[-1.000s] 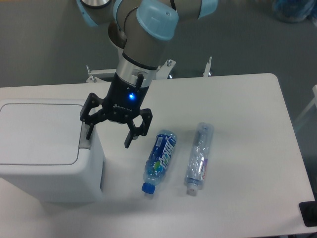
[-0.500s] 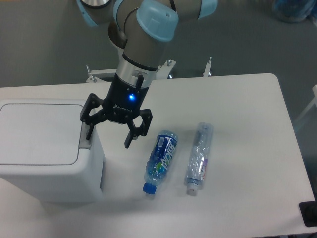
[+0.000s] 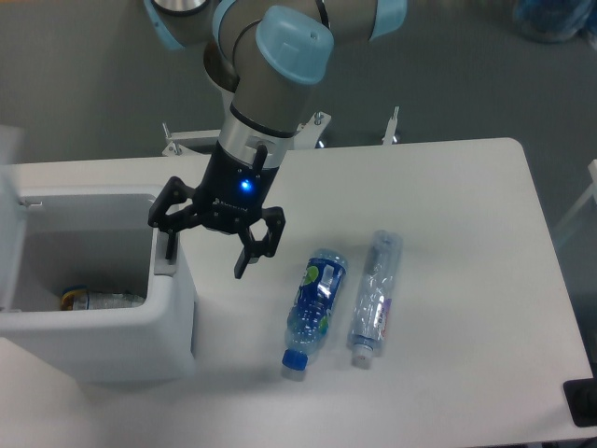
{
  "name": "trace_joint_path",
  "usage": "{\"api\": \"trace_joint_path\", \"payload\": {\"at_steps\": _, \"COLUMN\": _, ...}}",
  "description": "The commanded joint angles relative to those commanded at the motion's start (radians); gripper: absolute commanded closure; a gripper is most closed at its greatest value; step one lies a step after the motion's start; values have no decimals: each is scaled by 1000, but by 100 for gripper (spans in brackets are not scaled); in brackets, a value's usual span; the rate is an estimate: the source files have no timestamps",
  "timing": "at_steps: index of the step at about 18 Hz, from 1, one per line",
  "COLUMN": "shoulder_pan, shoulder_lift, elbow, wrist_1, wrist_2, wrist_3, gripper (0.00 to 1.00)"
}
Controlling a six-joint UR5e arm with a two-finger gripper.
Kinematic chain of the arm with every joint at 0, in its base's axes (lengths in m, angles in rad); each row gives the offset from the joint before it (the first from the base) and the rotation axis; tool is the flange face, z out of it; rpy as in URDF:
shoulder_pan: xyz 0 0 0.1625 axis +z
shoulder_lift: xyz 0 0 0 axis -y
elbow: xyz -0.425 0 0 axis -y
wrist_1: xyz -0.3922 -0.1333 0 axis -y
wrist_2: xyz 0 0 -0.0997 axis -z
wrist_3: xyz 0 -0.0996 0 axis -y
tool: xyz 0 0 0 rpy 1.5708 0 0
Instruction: Open the trash can
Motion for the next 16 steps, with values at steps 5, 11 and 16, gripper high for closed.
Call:
{"api": "trace_joint_path", "payload": {"at_steps": 5, "shoulder_pan": 9, "shoulder_lift": 3, "elbow": 50, "wrist_1": -2, "wrist_2": -14, "wrist_3": -8, "gripper": 0}}
{"api": "trace_joint_path", "payload": {"at_steps": 11, "shoulder_pan": 74, "shoulder_lift": 6, "elbow": 150, "wrist_1": 2, "wrist_2": 5, "wrist_3": -3, "gripper": 0}}
{"api": "trace_joint_path", "payload": {"at_steps": 16, "shoulder_pan": 139, "shoulder_lift": 11, "elbow": 199, "wrist_1": 3, "wrist_2": 181, "wrist_3": 23, "gripper": 0}}
